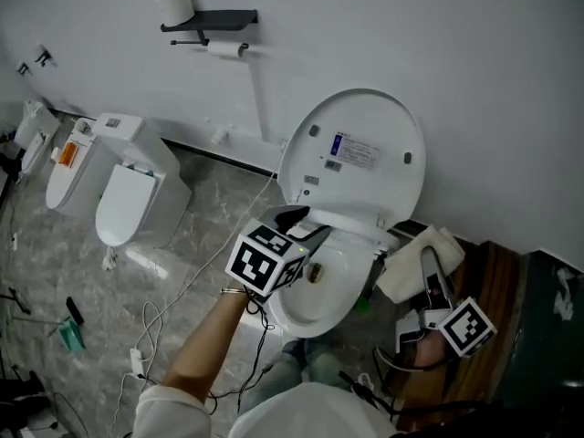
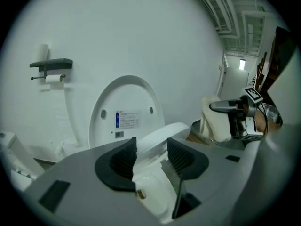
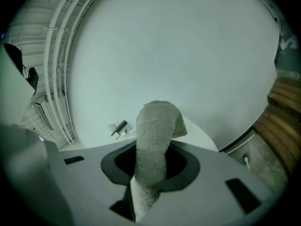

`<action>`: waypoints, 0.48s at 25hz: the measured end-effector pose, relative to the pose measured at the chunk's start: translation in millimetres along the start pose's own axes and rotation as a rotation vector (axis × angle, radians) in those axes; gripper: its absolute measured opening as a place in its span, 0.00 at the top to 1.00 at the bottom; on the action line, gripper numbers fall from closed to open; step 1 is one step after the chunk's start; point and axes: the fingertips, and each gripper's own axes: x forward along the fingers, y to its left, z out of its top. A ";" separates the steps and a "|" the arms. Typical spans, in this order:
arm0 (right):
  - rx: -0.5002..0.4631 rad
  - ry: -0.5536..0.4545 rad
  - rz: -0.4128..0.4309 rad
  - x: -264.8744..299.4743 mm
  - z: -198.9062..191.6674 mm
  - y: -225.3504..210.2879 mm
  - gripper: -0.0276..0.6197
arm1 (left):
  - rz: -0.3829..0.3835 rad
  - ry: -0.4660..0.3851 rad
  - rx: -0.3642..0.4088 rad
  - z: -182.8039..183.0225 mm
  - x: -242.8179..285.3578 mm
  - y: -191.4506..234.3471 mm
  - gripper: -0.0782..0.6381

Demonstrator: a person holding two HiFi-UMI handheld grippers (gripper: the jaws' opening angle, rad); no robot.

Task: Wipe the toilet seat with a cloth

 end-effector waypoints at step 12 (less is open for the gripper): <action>-0.007 0.093 -0.218 -51.5 -85.3 -12.5 0.81 | -0.155 0.163 -0.159 -164.6 -66.6 -58.7 0.65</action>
